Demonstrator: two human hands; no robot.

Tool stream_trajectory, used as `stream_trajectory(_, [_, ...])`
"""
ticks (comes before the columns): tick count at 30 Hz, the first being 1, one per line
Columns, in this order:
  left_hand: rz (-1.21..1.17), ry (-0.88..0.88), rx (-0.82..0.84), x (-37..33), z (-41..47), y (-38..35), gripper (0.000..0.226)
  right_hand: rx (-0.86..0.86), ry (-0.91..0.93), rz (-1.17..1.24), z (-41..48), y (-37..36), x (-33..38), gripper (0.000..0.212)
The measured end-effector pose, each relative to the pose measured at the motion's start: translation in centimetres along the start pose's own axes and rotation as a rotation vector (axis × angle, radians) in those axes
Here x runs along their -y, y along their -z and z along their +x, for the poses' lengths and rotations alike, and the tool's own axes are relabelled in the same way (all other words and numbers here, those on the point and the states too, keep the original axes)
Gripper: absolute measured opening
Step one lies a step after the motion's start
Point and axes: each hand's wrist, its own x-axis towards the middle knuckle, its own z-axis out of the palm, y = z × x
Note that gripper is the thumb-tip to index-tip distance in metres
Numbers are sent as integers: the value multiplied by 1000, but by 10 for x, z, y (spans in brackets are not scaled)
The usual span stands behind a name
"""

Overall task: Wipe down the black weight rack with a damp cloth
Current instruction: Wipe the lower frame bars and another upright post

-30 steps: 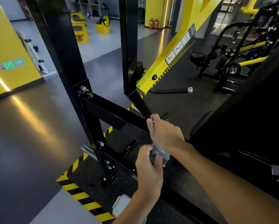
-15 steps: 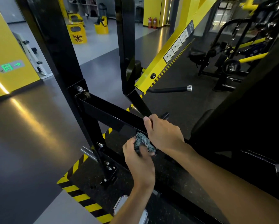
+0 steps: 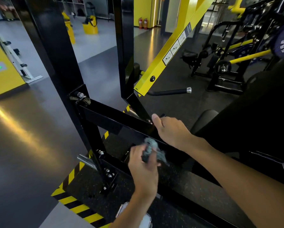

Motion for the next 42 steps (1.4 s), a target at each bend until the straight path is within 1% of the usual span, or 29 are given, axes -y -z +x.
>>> stream_trajectory(2, [-7,14,43,3,-1,2,12,9,49,103,16,1,12,52])
stream_trajectory(4, [-33,91,-31,9,11,6,10,72,63,169,24,-7,16,48])
stream_trajectory(6, [-46,215,-95,10,19,10,10,86,19,111,24,-19,14,45])
stream_trajectory(7, [-39,262,-89,11,18,10,11,75,4,68,23,-22,14,44])
stream_trajectory(10, [-30,313,-5,12,11,10,14,42,2,45,23,-23,16,43])
stream_trajectory(14, [-55,385,-93,15,30,19,10,28,13,27,21,-23,17,44])
stream_trajectory(16, [-51,361,-43,9,28,21,11,30,16,21,21,-23,18,43])
stream_trajectory(18, [-41,223,24,1,28,23,13,42,9,19,22,-23,17,41])
stream_trajectory(19, [-46,173,16,-1,35,26,13,60,-1,22,23,-23,15,40])
stream_trajectory(20, [-54,164,-24,-1,47,30,12,85,-9,32,24,-23,13,38])
stream_trajectory(21, [-56,187,-79,0,61,34,12,107,-13,50,26,-22,12,36])
stream_trajectory(23, [-25,246,-151,-2,76,39,21,106,6,112,34,-19,17,30])
stream_trajectory(24, [-18,234,-128,-3,72,38,21,81,25,147,39,-18,23,31])
stream_trajectory(25, [-29,204,-71,-5,64,36,15,59,41,178,46,-18,30,35])
stream_trajectory(26, [-34,182,-11,-7,54,33,10,56,55,209,52,-18,39,37])
stream_trajectory(27, [-27,166,19,-10,49,32,9,68,63,221,56,-20,47,38])
stream_trajectory(29, [-31,180,-20,-2,57,34,8,89,71,158,61,-28,56,39])
stream_trajectory(31, [-45,237,-111,2,75,41,7,67,72,15,59,-34,58,38])
stream_trajectory(33, [-20,271,-111,3,74,42,7,41,87,-43,57,-36,57,36])
stream_trajectory(36, [-13,315,-33,6,61,40,13,19,97,-60,56,-37,58,36])
stream_trajectory(39, [-49,422,-114,14,75,47,6,34,72,-18,57,-36,58,39])
stream_trajectory(40, [-52,431,-118,13,78,48,6,44,59,11,59,-34,59,39])
stream_trajectory(42, [-57,368,-42,3,73,46,6,25,61,58,65,-32,65,39])
